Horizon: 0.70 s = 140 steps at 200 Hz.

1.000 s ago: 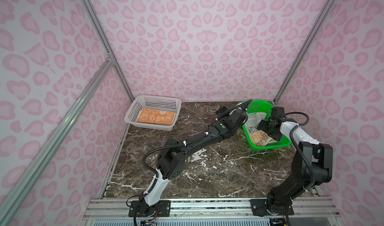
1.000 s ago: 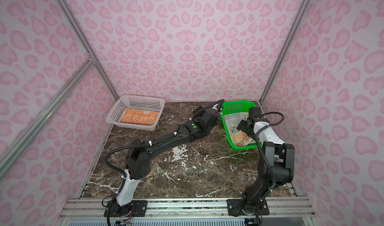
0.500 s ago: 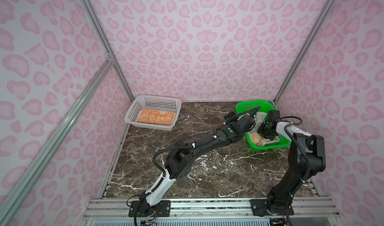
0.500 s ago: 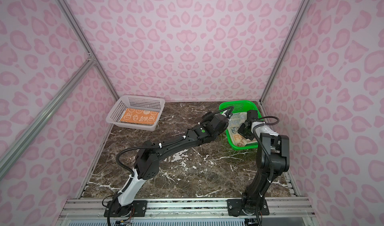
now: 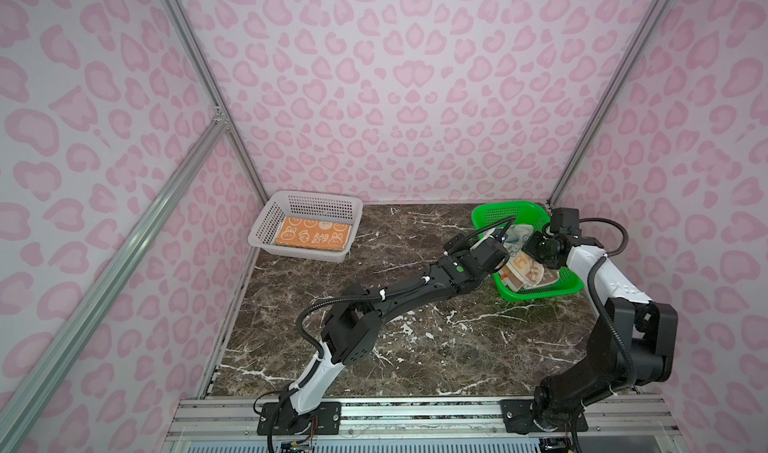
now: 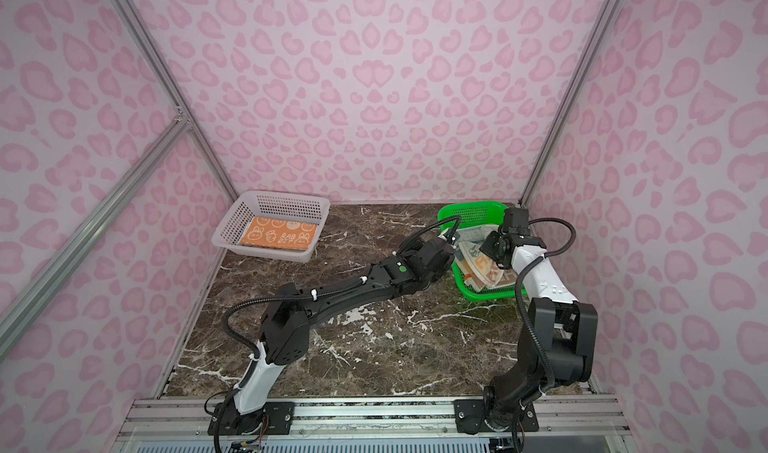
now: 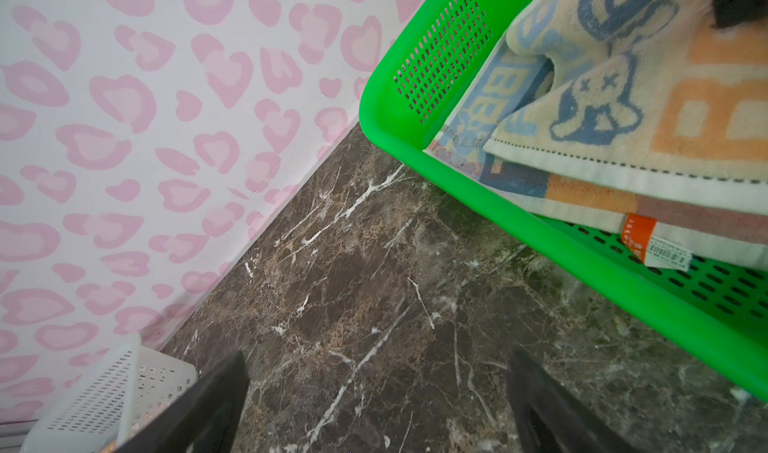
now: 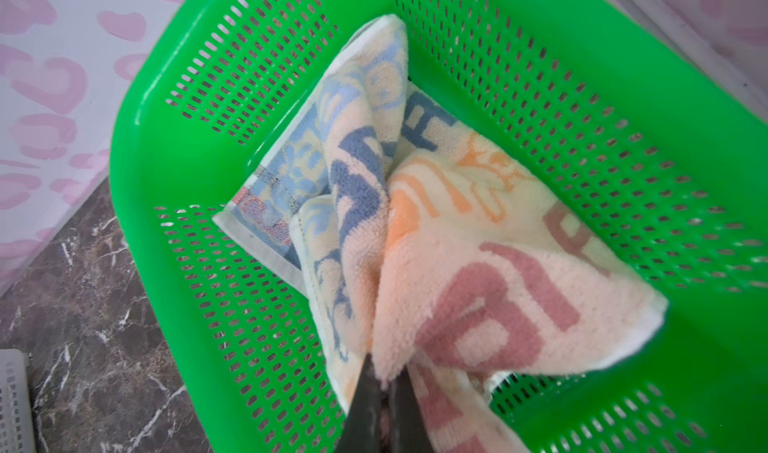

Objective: Fold and stack the towels
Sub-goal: 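Lift the beige towel with the right gripper while the left gripper withdraws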

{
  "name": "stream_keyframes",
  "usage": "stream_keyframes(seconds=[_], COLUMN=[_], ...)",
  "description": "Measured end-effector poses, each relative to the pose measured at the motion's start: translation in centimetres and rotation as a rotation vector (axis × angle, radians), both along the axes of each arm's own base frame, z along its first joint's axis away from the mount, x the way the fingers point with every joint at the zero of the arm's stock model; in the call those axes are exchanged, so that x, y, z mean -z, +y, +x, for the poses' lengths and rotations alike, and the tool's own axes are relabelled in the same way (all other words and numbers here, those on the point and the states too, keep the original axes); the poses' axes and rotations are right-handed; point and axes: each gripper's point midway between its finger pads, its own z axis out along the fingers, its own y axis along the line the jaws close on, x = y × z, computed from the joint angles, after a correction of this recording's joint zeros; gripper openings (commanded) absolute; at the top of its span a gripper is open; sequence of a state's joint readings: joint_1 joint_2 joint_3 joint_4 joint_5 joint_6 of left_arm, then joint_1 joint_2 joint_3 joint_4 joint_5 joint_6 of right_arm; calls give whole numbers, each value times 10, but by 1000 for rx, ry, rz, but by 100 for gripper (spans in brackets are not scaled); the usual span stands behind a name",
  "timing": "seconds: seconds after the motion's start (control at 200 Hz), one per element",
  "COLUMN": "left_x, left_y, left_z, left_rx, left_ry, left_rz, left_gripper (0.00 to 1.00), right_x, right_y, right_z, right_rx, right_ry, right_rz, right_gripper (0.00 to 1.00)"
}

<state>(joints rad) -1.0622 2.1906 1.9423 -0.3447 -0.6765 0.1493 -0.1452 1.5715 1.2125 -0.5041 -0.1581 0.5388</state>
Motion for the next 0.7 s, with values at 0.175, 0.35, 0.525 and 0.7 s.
stream_keyframes(seconds=[0.175, 0.35, 0.525, 0.7], left_x=[-9, -24, -39, -58], left_y=[6, 15, 36, 75], left_z=[-6, -13, -17, -14], left_rx=[-9, -18, -44, -104], left_ry=[16, 27, 65, 105], left_rz=[-48, -106, -196, -318], left_gripper=[98, 98, 98, 98], right_x=[-39, -76, -118, -174], right_y=[1, 9, 30, 88], right_z=[-3, -5, 1, 3], right_rx=[-10, -42, -112, -276], right_ry=[-78, -162, -243, -343], right_rz=[-14, -12, -8, -7], right_gripper=[0, 0, 0, 0])
